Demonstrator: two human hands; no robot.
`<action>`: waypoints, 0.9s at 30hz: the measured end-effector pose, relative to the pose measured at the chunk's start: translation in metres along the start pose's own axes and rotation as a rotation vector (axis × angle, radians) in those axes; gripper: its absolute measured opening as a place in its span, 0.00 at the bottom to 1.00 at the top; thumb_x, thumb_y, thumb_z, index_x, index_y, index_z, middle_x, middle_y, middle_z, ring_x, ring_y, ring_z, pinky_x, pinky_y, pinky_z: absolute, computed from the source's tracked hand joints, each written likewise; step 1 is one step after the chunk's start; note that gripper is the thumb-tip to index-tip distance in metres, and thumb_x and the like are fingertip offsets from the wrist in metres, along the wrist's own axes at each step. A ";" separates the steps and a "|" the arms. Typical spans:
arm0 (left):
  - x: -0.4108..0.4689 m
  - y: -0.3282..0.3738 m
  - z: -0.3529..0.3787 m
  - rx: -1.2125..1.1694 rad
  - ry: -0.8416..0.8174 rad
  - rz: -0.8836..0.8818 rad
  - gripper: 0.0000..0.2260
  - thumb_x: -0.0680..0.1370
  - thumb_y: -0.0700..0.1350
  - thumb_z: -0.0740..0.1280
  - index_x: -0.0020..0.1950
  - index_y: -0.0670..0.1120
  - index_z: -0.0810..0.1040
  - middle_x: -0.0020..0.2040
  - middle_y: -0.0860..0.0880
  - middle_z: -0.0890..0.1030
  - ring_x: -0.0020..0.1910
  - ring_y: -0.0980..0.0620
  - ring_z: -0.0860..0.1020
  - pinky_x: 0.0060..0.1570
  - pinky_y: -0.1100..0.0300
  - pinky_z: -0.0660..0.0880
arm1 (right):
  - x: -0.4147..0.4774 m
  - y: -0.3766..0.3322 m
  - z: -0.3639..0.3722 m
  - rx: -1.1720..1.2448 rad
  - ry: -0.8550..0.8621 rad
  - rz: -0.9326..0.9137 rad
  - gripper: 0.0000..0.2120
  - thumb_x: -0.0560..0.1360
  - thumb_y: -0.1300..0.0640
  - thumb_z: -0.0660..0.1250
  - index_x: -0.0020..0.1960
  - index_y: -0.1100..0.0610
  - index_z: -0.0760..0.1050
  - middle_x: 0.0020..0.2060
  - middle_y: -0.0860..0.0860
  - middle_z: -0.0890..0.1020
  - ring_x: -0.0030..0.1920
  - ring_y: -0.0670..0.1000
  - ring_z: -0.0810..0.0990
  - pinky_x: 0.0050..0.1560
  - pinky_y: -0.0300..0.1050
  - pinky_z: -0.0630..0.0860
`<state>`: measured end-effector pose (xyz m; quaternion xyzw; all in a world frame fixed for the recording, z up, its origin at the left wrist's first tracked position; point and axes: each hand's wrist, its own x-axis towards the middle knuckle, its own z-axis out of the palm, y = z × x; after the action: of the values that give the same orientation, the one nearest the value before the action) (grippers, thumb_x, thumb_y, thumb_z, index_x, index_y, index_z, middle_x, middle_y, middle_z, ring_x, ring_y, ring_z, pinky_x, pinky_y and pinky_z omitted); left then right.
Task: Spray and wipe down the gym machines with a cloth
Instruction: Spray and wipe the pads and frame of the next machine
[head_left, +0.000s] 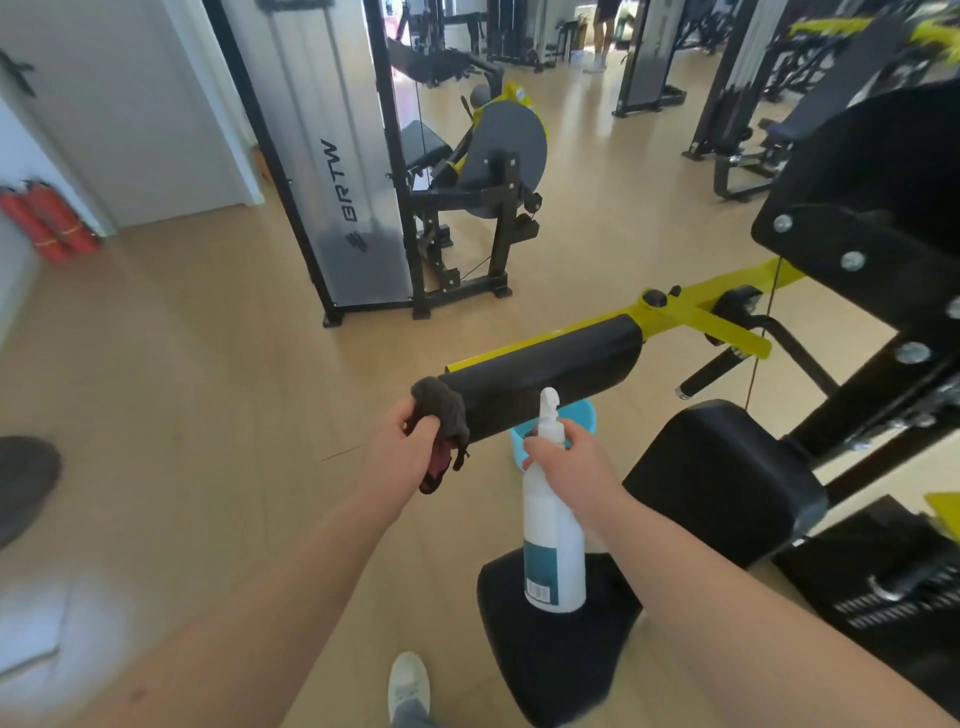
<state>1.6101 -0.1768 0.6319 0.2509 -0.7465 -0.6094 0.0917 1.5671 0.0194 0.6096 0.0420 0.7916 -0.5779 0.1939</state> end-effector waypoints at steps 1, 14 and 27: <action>0.002 0.001 0.004 0.015 -0.021 0.009 0.09 0.83 0.41 0.62 0.56 0.53 0.79 0.44 0.49 0.82 0.43 0.50 0.81 0.43 0.57 0.76 | 0.002 0.001 -0.003 -0.004 0.023 0.006 0.05 0.79 0.49 0.68 0.50 0.44 0.72 0.47 0.50 0.78 0.47 0.54 0.81 0.47 0.49 0.83; 0.023 0.015 0.068 0.330 -0.208 0.187 0.05 0.82 0.46 0.68 0.46 0.54 0.77 0.40 0.53 0.81 0.41 0.55 0.81 0.37 0.66 0.75 | 0.024 0.006 -0.046 -0.062 0.167 0.027 0.11 0.78 0.47 0.68 0.58 0.44 0.70 0.49 0.49 0.78 0.46 0.52 0.80 0.42 0.42 0.80; 0.031 0.019 0.074 0.450 -0.202 0.297 0.26 0.75 0.45 0.77 0.70 0.55 0.71 0.55 0.59 0.76 0.51 0.58 0.76 0.51 0.66 0.76 | 0.044 0.006 -0.055 0.043 0.237 0.085 0.13 0.78 0.47 0.69 0.59 0.47 0.70 0.52 0.51 0.78 0.48 0.52 0.80 0.40 0.41 0.78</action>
<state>1.5454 -0.1258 0.6271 0.0908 -0.8968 -0.4304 0.0471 1.5138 0.0659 0.6030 0.1475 0.7940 -0.5769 0.1223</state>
